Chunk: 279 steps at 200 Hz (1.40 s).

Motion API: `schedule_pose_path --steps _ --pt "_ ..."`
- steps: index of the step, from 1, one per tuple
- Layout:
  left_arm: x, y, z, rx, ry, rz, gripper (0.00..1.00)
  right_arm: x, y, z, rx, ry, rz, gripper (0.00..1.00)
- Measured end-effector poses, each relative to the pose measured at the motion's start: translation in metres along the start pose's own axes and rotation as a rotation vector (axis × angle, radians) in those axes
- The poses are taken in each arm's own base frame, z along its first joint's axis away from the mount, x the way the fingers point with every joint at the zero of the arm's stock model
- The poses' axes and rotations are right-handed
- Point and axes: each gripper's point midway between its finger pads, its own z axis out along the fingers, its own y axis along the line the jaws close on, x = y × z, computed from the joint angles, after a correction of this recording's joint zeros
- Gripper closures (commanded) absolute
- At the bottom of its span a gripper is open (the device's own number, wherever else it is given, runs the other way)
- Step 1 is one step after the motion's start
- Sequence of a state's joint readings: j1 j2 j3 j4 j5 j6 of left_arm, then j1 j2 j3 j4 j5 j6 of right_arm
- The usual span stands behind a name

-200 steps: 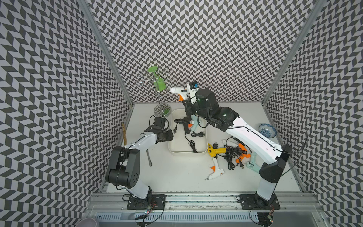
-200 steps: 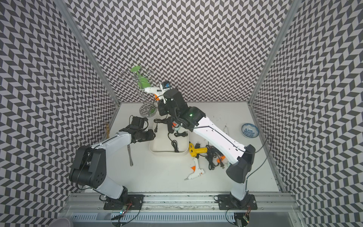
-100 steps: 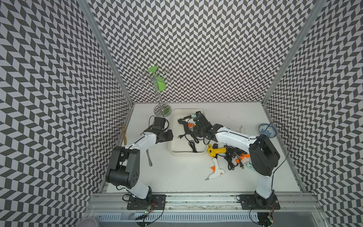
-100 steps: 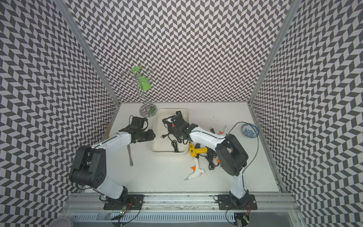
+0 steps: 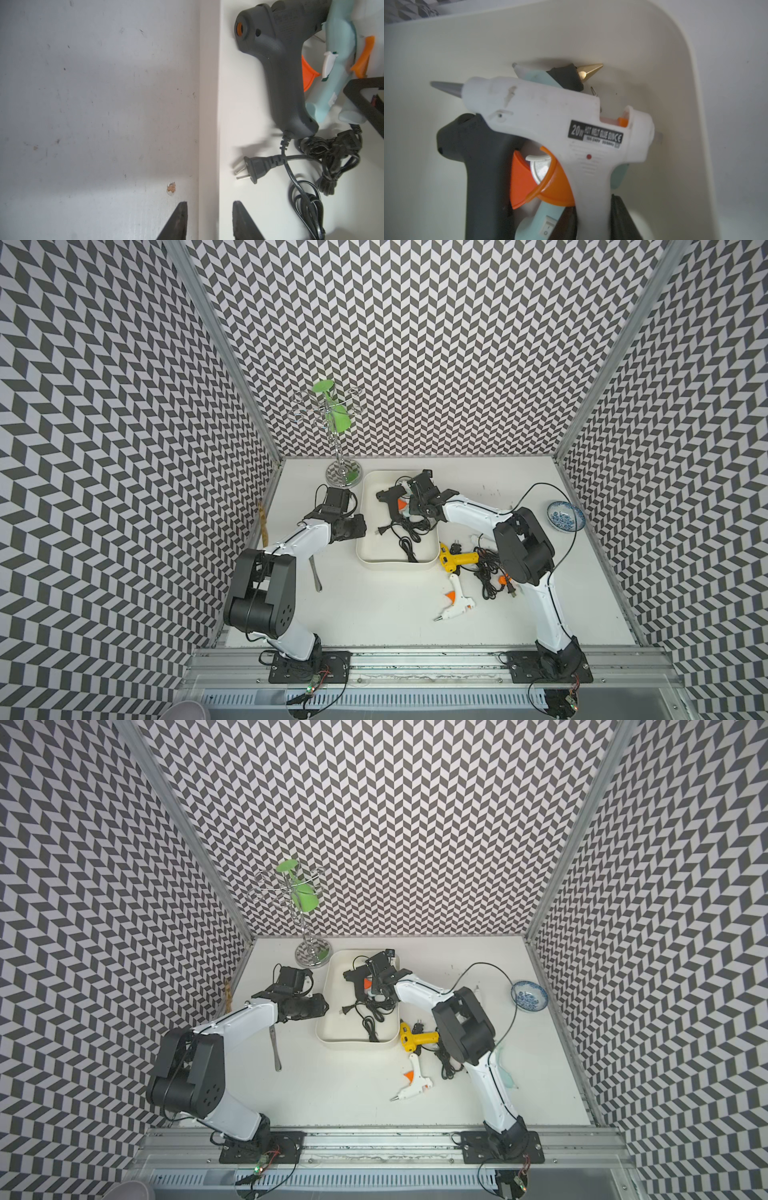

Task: Put the hot melt glue gun into the storage box
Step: Place the hot melt adhesive gun in the storage box.

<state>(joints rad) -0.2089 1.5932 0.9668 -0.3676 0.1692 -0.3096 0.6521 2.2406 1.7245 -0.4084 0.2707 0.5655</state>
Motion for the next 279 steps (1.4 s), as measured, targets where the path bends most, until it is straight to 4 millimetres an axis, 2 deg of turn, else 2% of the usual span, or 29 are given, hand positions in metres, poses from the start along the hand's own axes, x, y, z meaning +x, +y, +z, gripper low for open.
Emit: schedule_pose_path --steps 16,27,53,70,85,104,120,134,152,167,184,198,223,238,259,279 --pt "0.0 0.0 0.0 0.0 0.0 0.0 0.59 0.003 0.0 0.0 -0.004 0.011 0.014 0.33" --pt "0.0 0.0 0.0 0.0 0.0 0.0 0.59 0.003 0.002 0.0 -0.013 0.011 0.021 0.29" --pt "0.0 0.0 0.0 -0.001 0.0 0.0 0.59 0.007 0.008 -0.009 -0.044 0.024 0.007 0.25" --pt "0.0 0.0 0.0 -0.002 0.0 -0.001 0.58 0.005 0.007 -0.024 -0.051 0.021 -0.013 0.24" --pt "-0.004 -0.001 -0.001 -0.002 -0.005 0.001 0.58 -0.01 0.008 -0.043 -0.059 -0.015 -0.029 0.25" --pt "-0.01 -0.002 -0.003 -0.001 -0.019 0.003 0.58 -0.039 0.012 -0.068 -0.079 -0.107 -0.054 0.3" --pt "-0.012 -0.003 -0.004 0.0 -0.025 0.004 0.58 -0.061 0.018 -0.079 -0.095 -0.182 -0.086 0.35" --pt "-0.012 -0.003 -0.004 -0.001 -0.025 0.004 0.58 -0.073 0.023 -0.077 -0.097 -0.217 -0.12 0.38" --pt "-0.012 -0.003 -0.004 -0.002 -0.025 0.004 0.58 -0.084 0.032 -0.057 -0.094 -0.237 -0.157 0.41" --pt "-0.012 -0.003 -0.004 -0.003 -0.025 0.004 0.58 -0.079 0.035 -0.032 -0.084 -0.219 -0.184 0.43" --pt "-0.012 -0.002 -0.004 -0.009 -0.027 0.004 0.58 -0.056 0.032 -0.001 -0.07 -0.151 -0.222 0.48" --pt "-0.012 -0.002 -0.004 -0.011 -0.027 0.004 0.58 -0.043 0.033 0.011 -0.083 -0.114 -0.238 0.51" --pt "-0.013 -0.001 -0.004 -0.012 -0.028 0.004 0.58 -0.033 0.034 0.009 -0.104 -0.094 -0.249 0.51" --pt "-0.013 -0.001 -0.004 -0.012 -0.028 0.002 0.58 -0.025 0.029 0.002 -0.117 -0.087 -0.251 0.44" --pt "-0.013 -0.001 -0.004 -0.012 -0.028 0.001 0.58 -0.016 0.016 -0.015 -0.116 -0.074 -0.256 0.33" --pt "-0.013 -0.002 -0.004 -0.011 -0.029 0.002 0.58 -0.022 0.011 -0.042 -0.116 -0.089 -0.263 0.27"
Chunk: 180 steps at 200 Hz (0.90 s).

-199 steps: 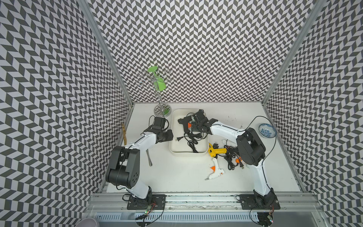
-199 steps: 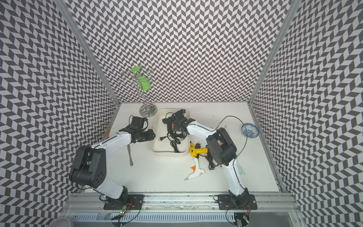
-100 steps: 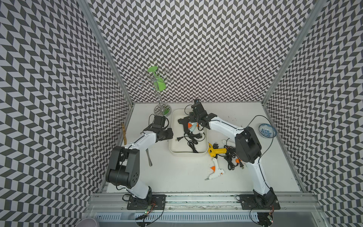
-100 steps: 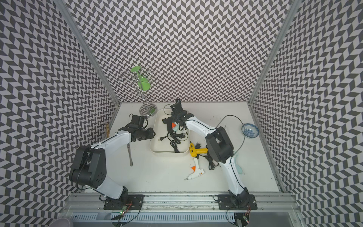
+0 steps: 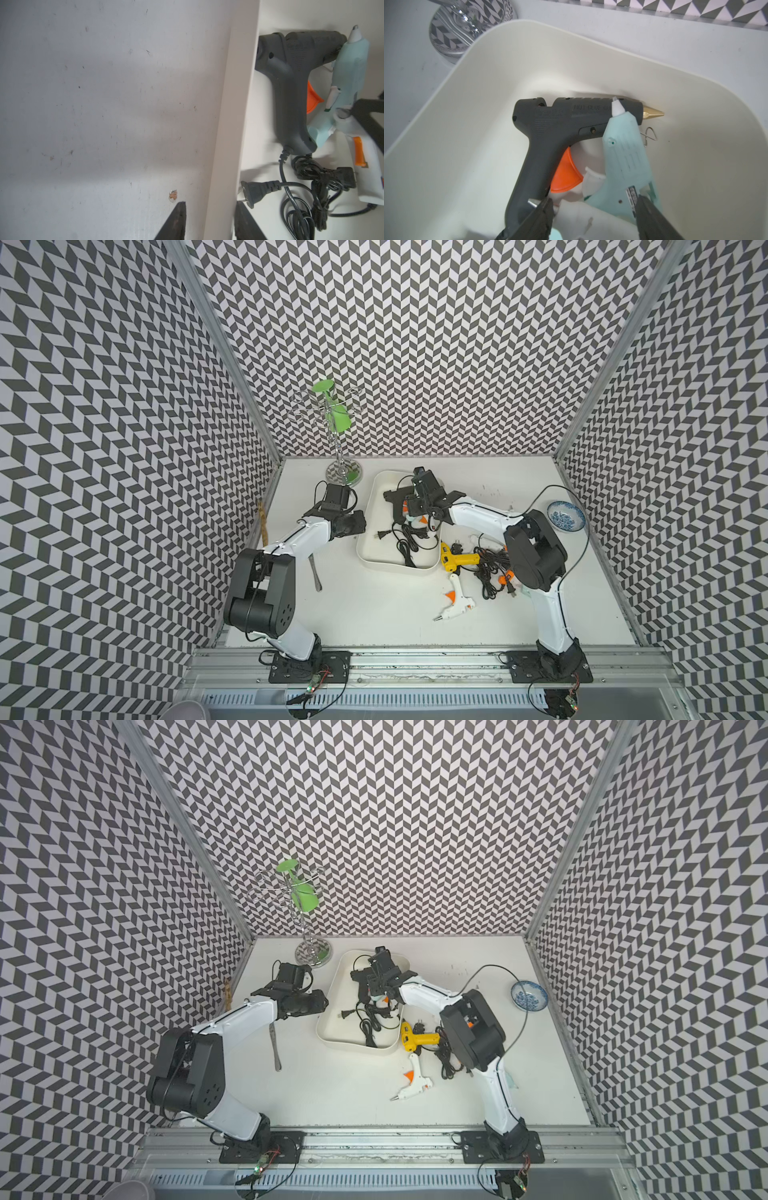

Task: Put the hot melt glue gun into the storage box
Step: Place the hot melt adhesive gun in the storage box, then pick up the hot melt adhesive gun from the center of the board.

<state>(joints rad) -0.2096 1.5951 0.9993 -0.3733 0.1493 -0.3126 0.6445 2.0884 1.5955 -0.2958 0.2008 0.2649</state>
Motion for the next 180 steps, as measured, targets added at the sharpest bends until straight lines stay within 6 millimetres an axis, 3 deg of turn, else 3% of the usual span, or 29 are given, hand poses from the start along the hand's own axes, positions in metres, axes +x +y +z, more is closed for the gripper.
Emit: schedule_pose_path --steps 39,57,68,87,104,117,129,144,180 --pt "-0.004 -0.009 0.0 0.011 -0.006 0.019 0.58 -0.056 -0.016 -0.075 0.006 -0.144 0.051 0.25" --pt "-0.006 -0.017 0.001 0.021 -0.01 0.034 0.58 -0.07 -0.045 -0.107 0.029 -0.182 0.126 0.26" --pt "-0.004 -0.02 0.002 0.024 -0.007 0.043 0.58 -0.066 -0.07 -0.118 0.057 -0.175 0.177 0.26" --pt "-0.003 -0.023 0.002 0.022 -0.006 0.052 0.57 -0.038 -0.124 -0.124 0.127 -0.115 0.284 0.27" --pt "-0.003 -0.022 0.002 0.012 -0.008 0.055 0.56 0.013 -0.171 -0.125 0.206 -0.028 0.382 0.26" --pt "-0.004 -0.021 0.002 0.008 -0.011 0.056 0.55 0.056 -0.194 -0.125 0.252 0.05 0.441 0.26" --pt "-0.004 -0.021 0.002 0.005 -0.012 0.057 0.54 0.089 -0.205 -0.124 0.275 0.121 0.478 0.25" --pt "-0.004 -0.021 0.002 0.005 -0.012 0.057 0.54 0.115 -0.21 -0.122 0.279 0.183 0.506 0.24" --pt "-0.004 -0.021 0.002 0.005 -0.013 0.058 0.54 0.13 -0.216 -0.11 0.267 0.235 0.534 0.23"
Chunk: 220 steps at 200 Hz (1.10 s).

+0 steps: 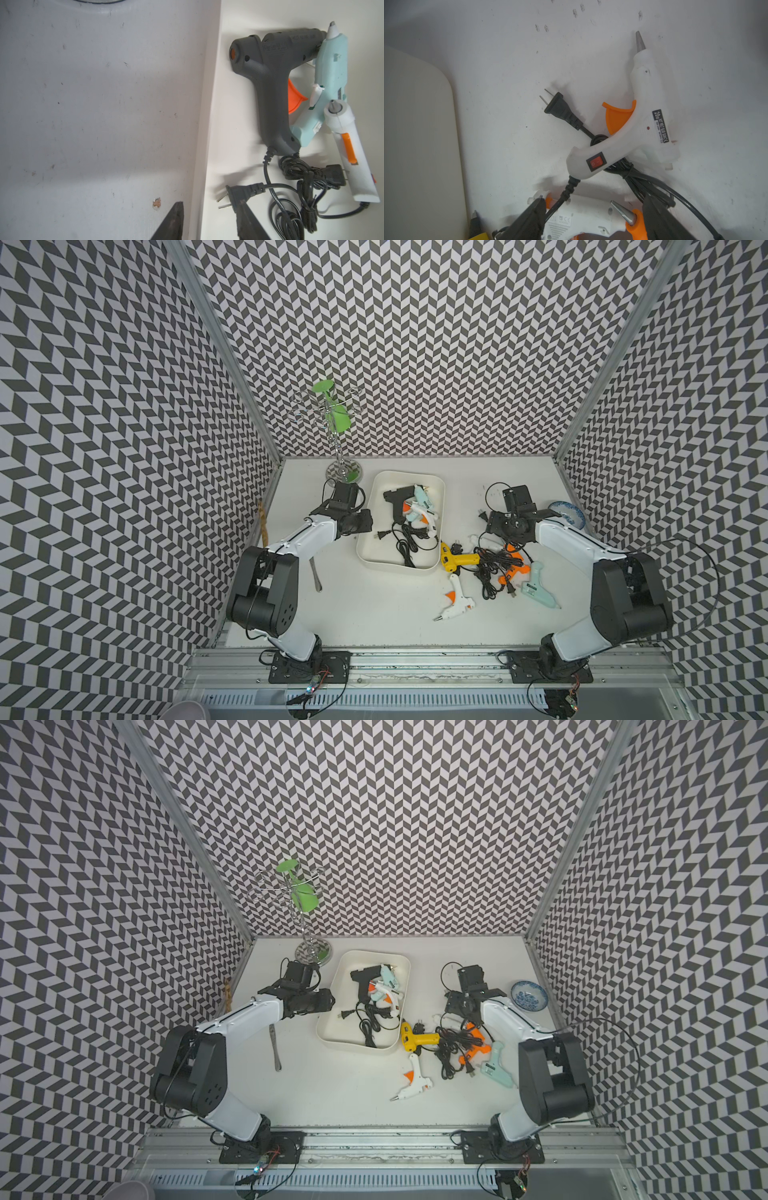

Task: Put the hot melt glue gun into the storage box
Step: Pick up the hot melt adhesive gun from the center of the board.

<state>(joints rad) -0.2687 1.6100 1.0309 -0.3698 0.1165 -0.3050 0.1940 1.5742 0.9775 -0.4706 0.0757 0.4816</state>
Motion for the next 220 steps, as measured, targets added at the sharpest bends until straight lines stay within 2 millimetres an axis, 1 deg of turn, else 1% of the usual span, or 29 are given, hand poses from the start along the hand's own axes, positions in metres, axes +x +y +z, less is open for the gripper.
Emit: schedule_pose_path --steps 37,72,84,105,128,148,177,220 --pt "0.0 0.0 0.0 0.001 -0.002 0.001 0.54 0.006 -0.004 0.028 0.024 0.056 0.003 0.22" --pt "-0.001 0.0 0.0 0.001 -0.002 0.001 0.54 -0.007 -0.001 0.047 0.033 0.062 0.003 0.22" --pt "-0.001 0.0 0.0 0.0 -0.002 0.001 0.54 -0.01 -0.001 0.05 0.036 0.062 0.001 0.24" --pt "0.0 0.0 0.0 0.0 -0.002 0.001 0.54 -0.016 -0.001 0.054 0.042 0.054 -0.004 0.32" --pt "0.0 0.0 0.0 -0.001 -0.002 0.001 0.55 -0.02 -0.001 0.055 0.047 0.044 -0.013 0.37" --pt "-0.001 0.0 0.0 -0.003 -0.003 0.001 0.55 -0.021 -0.003 0.055 0.055 0.04 -0.022 0.42" --pt "-0.001 0.001 0.0 -0.007 -0.004 0.001 0.55 -0.022 -0.004 0.055 0.061 0.037 -0.041 0.53" --pt "-0.001 0.002 0.0 -0.011 -0.006 0.0 0.55 -0.023 -0.001 0.051 0.045 0.033 -0.054 0.64"
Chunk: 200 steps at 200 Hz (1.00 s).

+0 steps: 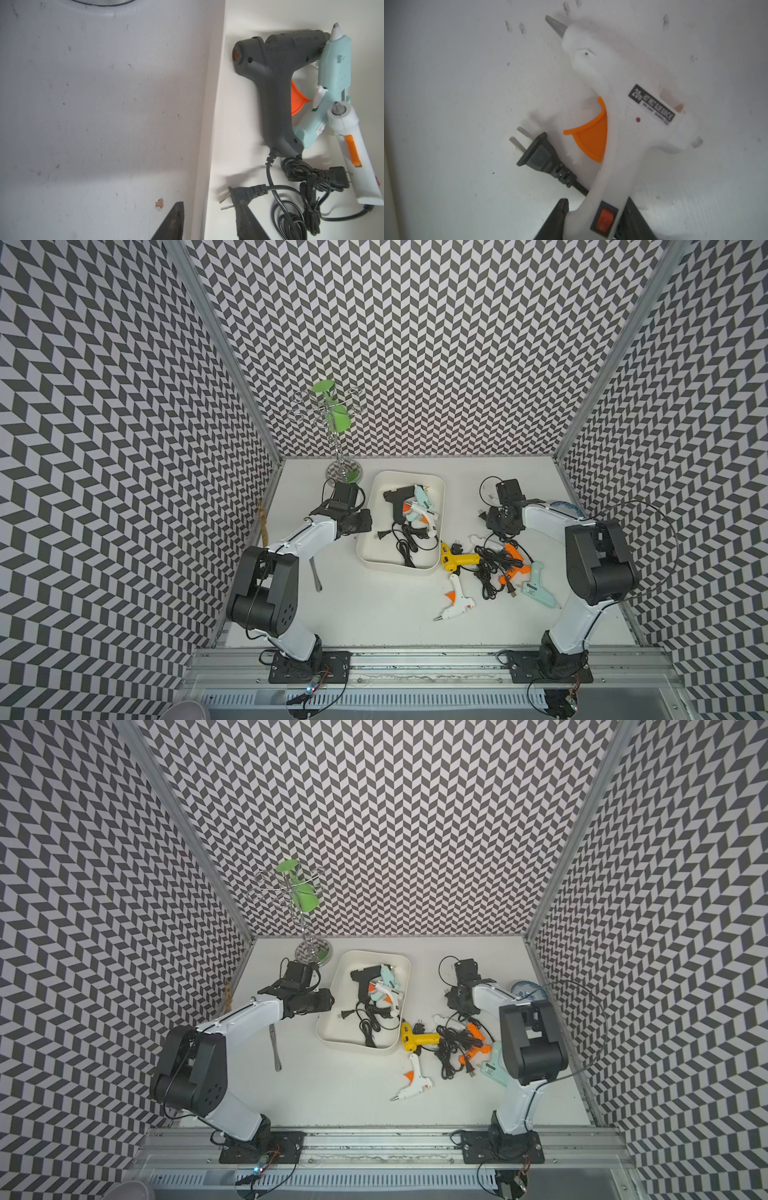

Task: Put the hot melt glue gun into the storage box
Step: Pick up the hot melt adhesive gun from the center of the board.

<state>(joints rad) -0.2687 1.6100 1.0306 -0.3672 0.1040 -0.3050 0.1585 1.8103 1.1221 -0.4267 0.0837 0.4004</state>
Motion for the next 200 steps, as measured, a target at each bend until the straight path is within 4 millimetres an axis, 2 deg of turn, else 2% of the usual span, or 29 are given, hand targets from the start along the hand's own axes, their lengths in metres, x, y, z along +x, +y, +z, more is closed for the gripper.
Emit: schedule_pose_path --steps 39,87,108,126,155,183,200 --pt "0.0 0.0 0.0 -0.002 0.0 0.0 0.55 -0.014 0.006 -0.021 -0.031 -0.057 -0.055 0.68" --pt "0.0 0.0 0.0 -0.002 -0.001 0.0 0.55 -0.015 0.005 -0.021 -0.023 -0.064 -0.13 0.72" --pt "0.0 0.0 0.0 -0.002 -0.001 0.0 0.55 -0.015 0.012 -0.023 -0.054 -0.066 -0.149 0.75" --pt "0.0 0.0 0.0 -0.002 -0.001 -0.001 0.55 -0.016 0.023 -0.032 -0.091 -0.079 -0.17 0.76" --pt "0.0 0.0 0.0 -0.002 -0.001 -0.003 0.54 -0.025 0.06 -0.07 -0.17 -0.132 -0.23 0.76" --pt "0.0 0.0 0.0 0.0 -0.001 -0.005 0.54 -0.043 0.113 -0.128 -0.295 -0.236 -0.28 0.76" --pt "-0.001 0.0 0.0 0.015 -0.003 -0.017 0.55 -0.05 0.139 -0.163 -0.374 -0.295 -0.297 0.76"
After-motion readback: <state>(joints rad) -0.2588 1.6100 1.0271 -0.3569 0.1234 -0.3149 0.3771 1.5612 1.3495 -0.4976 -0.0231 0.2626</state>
